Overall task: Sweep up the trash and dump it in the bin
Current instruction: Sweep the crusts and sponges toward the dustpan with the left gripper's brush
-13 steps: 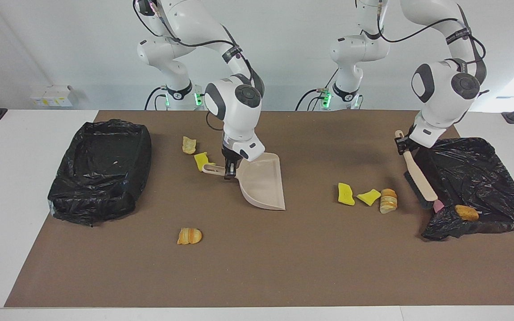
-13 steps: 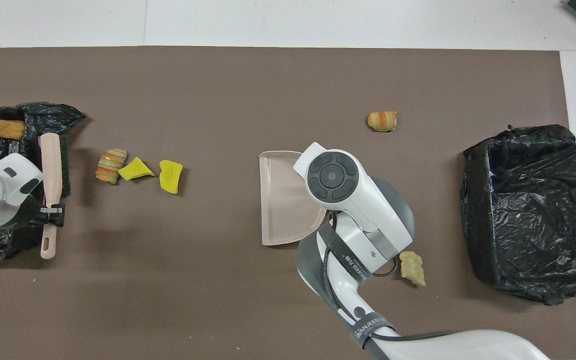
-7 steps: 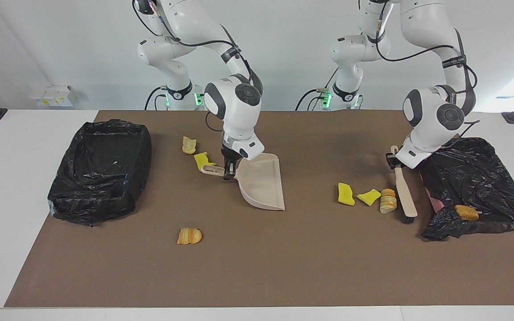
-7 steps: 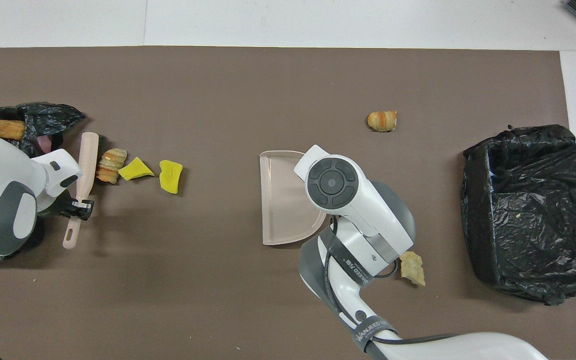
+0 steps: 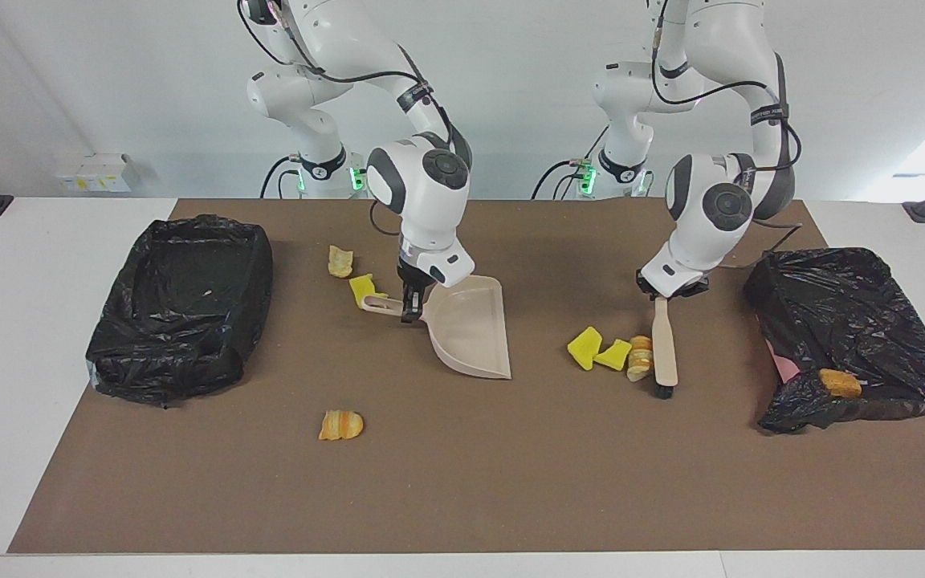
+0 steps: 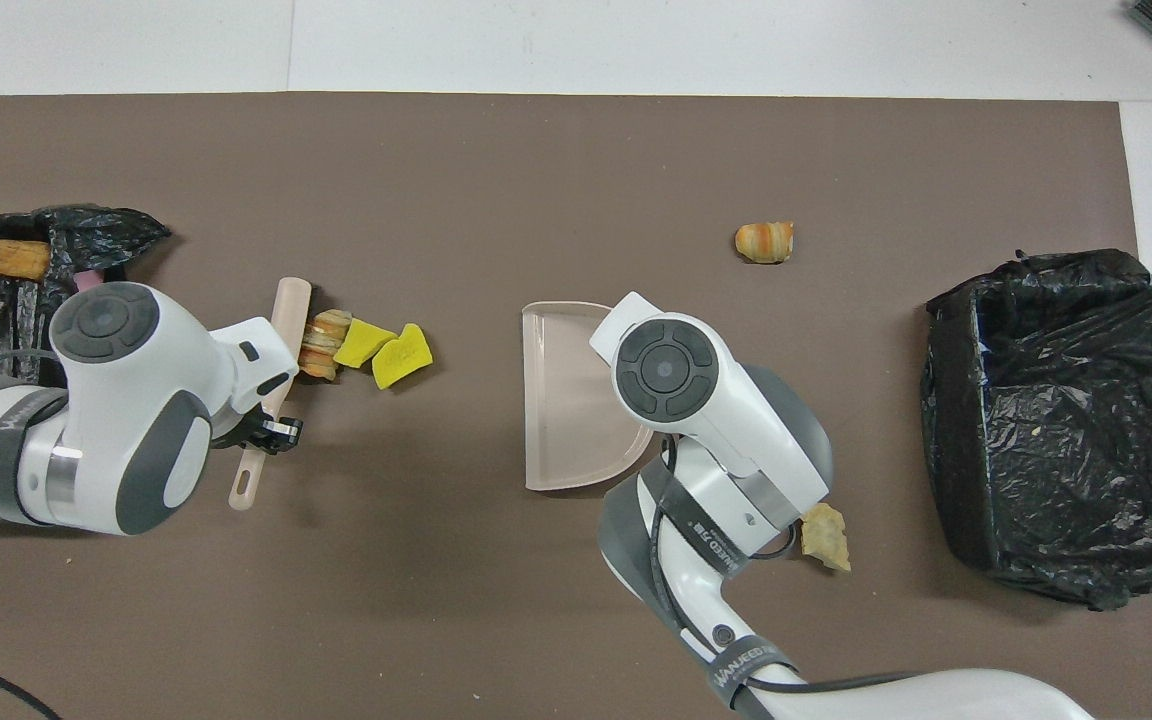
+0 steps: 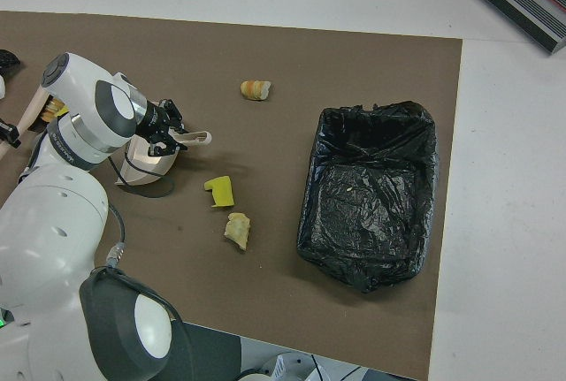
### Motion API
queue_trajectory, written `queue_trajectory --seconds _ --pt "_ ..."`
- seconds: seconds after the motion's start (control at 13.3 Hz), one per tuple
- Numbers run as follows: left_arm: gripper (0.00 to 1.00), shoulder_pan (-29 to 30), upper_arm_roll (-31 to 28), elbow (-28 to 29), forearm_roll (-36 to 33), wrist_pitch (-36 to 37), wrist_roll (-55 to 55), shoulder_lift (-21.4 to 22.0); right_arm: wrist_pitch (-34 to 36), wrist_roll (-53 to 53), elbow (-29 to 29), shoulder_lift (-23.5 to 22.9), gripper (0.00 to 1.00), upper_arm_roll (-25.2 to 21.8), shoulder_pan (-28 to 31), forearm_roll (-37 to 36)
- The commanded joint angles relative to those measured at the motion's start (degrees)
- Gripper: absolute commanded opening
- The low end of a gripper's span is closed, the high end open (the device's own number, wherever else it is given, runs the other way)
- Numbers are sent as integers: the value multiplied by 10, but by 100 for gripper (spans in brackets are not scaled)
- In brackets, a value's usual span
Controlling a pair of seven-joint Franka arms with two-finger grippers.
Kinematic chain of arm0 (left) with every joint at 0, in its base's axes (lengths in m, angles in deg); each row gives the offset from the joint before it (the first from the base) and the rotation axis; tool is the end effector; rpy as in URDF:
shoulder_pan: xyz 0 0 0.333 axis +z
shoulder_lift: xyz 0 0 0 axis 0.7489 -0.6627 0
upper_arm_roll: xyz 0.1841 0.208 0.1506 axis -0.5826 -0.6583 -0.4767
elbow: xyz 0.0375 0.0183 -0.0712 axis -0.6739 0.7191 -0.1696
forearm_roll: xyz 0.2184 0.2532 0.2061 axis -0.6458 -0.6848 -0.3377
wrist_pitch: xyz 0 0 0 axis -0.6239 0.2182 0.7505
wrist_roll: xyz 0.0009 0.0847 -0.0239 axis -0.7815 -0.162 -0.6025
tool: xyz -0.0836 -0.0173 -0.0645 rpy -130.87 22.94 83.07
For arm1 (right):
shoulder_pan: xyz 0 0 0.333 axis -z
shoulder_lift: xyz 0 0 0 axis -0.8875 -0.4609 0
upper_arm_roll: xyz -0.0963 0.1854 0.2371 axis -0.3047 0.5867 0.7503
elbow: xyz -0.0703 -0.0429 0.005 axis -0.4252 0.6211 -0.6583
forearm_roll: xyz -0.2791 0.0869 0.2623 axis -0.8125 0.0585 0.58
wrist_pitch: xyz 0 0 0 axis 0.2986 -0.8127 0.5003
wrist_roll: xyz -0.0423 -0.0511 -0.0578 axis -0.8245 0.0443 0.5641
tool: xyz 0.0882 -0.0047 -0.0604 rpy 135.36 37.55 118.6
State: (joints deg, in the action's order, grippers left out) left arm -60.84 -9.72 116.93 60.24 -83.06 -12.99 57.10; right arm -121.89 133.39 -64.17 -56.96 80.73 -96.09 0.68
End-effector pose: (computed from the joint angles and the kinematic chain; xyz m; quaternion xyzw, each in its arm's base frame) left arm 0.5025 -0.1202 0.3334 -0.9889 0.1023 0.1016 0.0366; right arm 0.5373 0.2919 0.3593 0.6923 0.7105 -0.0550 0.1134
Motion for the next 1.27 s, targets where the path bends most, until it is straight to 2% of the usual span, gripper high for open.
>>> queue_trajectory --seconds 0.0,0.22,0.45,0.75,0.97,1.2 --pt "0 -63 -8 25 39 2 -54 21 -16 -19 -23 17 0 4 3 -19" --pt "0 -136 -8 25 88 -4 -102 28 -16 -22 -25 17 0 4 4 -18" --pt "0 -216 -8 22 154 -47 -124 28 -17 -22 -27 18 0 4 6 -14" --pt "0 -309 -8 13 182 -93 -182 29 -17 -22 -27 18 0 4 7 -13" --pt "0 -292 -13 14 182 -81 -181 30 -17 -22 -27 18 0 4 7 -12" --pt "0 -206 -13 0 181 -46 -181 27 -19 -29 -32 19 0 4 7 -10"
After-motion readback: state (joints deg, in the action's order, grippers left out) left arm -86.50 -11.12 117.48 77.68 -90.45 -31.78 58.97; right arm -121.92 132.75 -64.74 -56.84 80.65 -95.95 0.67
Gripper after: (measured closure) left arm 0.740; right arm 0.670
